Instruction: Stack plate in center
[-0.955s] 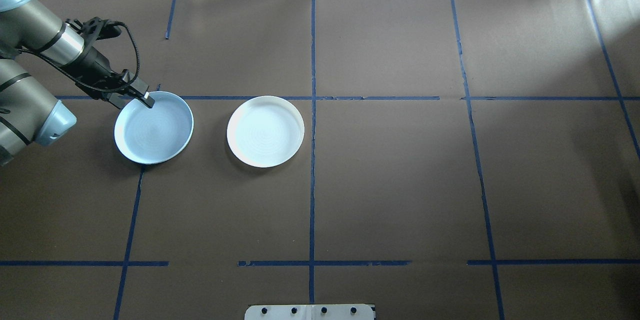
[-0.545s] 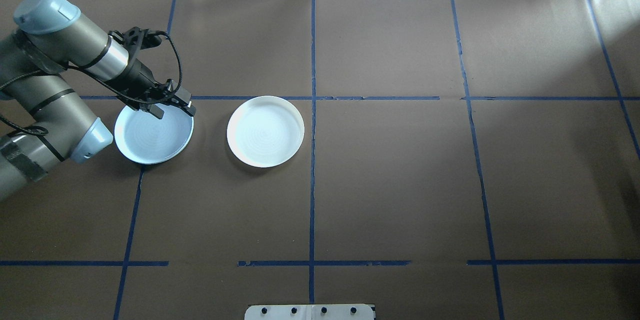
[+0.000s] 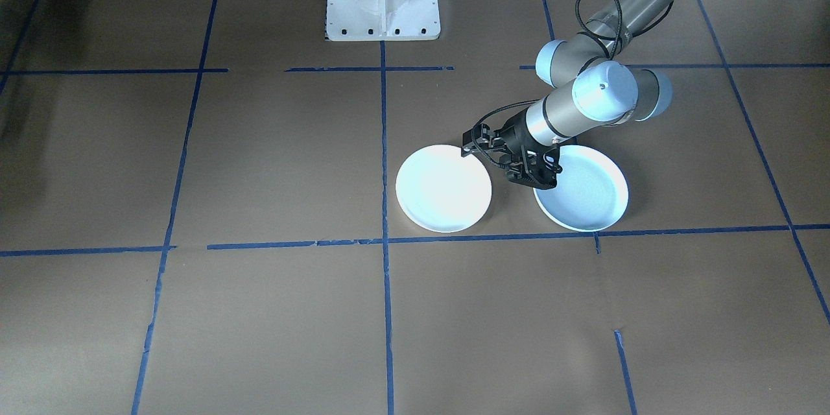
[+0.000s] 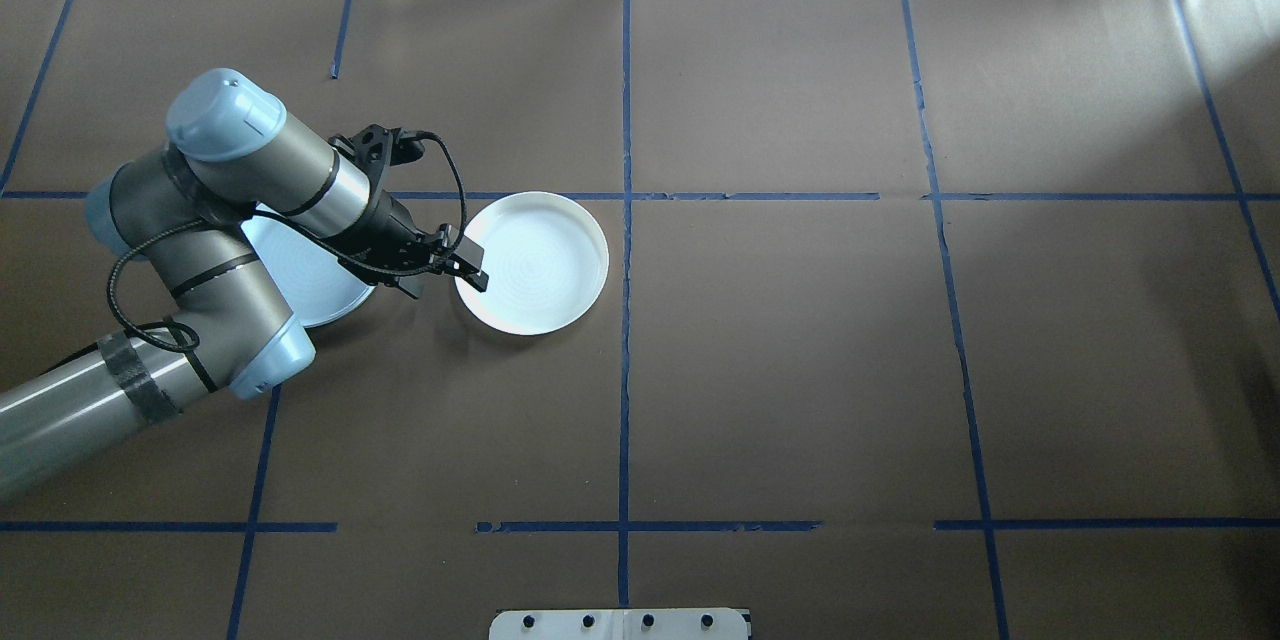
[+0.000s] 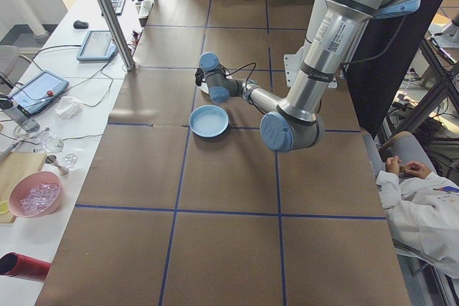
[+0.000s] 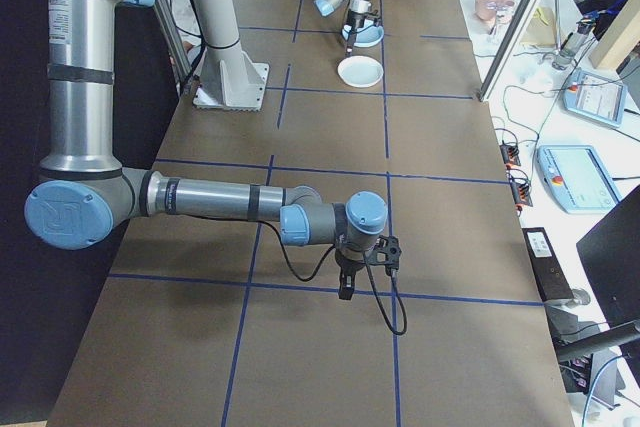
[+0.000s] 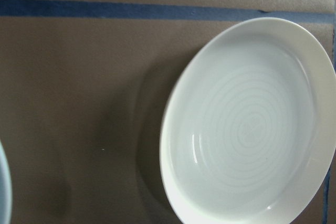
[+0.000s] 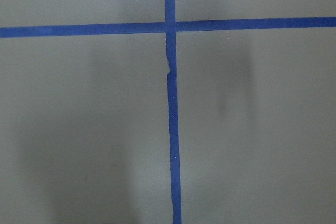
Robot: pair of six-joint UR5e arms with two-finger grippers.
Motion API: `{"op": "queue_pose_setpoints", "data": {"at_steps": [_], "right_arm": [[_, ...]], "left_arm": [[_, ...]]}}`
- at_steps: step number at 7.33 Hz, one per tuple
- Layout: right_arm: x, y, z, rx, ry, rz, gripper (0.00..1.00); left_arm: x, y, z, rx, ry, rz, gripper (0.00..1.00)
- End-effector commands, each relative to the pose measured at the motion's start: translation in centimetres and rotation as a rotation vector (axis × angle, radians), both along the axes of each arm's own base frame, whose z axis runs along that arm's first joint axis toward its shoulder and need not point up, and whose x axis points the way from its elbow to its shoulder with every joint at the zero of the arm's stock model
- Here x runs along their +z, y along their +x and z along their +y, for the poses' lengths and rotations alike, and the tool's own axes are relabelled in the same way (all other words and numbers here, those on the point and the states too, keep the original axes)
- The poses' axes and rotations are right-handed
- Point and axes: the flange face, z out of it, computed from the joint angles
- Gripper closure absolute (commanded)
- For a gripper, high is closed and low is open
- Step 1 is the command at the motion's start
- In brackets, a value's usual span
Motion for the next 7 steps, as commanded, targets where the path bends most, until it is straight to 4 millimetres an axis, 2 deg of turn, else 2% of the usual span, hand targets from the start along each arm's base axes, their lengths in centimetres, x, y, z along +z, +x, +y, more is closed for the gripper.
{"op": "queue_pose_setpoints", "data": {"at_steps": [1, 4, 7], "right_arm": [[0.0, 0.0, 0.0, 0.000, 0.000, 0.000, 0.00], [-0.1, 0.0, -0.1, 0.000, 0.001, 0.000, 0.00], [0.0, 0.0, 0.0, 0.000, 0.000, 0.000, 0.00]], "left_arm": [[0.5, 0.6, -0.3, -0.029, -0.042, -0.008, 0.29], [0.8, -1.2, -2.7, -0.176, -0.145, -0.039, 0.28], [1.0, -0.9, -3.3, -0.212, -0.142, -0.050, 0.27]]}}
